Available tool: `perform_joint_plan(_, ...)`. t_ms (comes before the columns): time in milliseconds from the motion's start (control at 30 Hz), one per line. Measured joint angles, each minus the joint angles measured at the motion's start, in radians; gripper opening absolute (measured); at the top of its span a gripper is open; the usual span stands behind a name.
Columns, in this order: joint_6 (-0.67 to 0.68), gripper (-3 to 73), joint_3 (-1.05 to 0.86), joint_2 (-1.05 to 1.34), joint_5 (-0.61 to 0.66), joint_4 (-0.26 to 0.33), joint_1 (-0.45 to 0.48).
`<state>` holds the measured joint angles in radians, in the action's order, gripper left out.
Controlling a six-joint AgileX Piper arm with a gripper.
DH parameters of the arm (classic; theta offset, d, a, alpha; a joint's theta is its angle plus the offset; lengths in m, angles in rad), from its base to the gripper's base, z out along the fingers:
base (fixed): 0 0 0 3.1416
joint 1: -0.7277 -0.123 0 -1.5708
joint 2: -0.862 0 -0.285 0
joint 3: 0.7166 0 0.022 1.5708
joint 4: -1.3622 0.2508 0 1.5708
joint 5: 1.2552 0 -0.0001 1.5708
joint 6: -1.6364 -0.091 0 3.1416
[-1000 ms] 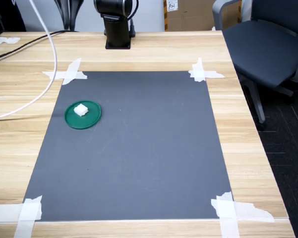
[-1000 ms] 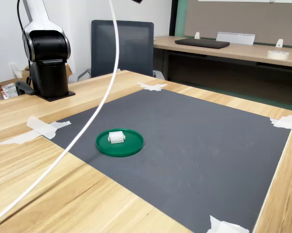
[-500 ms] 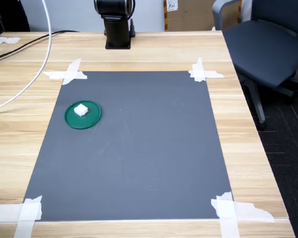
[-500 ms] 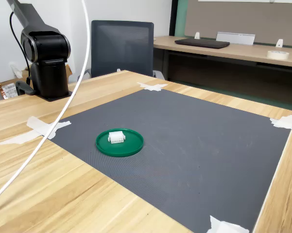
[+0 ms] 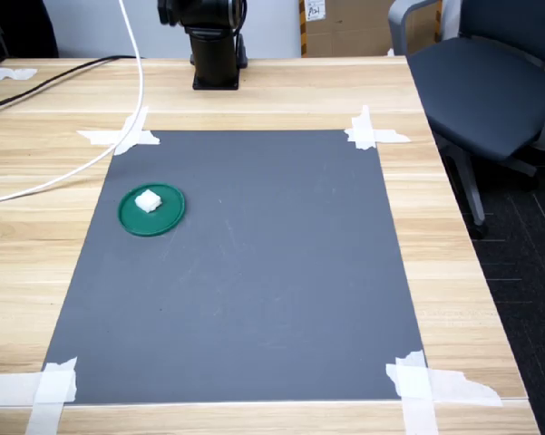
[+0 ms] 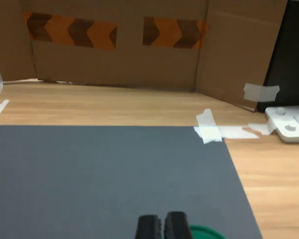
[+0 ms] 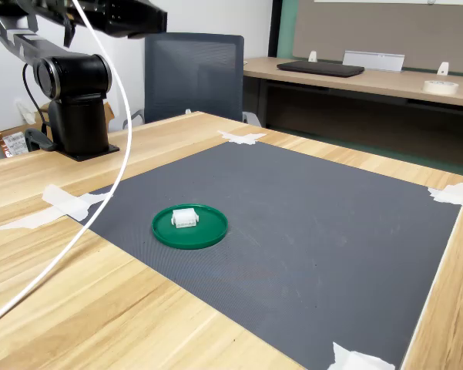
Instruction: Grasp a white terminal and put it in the green lid.
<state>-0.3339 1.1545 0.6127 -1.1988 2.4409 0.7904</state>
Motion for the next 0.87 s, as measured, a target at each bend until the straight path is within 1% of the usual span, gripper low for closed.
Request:
perform_joint_plan(200,0.0,-2.8,-0.077,0.097,0.0,0.001,0.0)
perform_joint_plan(867,0.0,-2.8,-0.079,0.122,0.001,0.002,0.0)
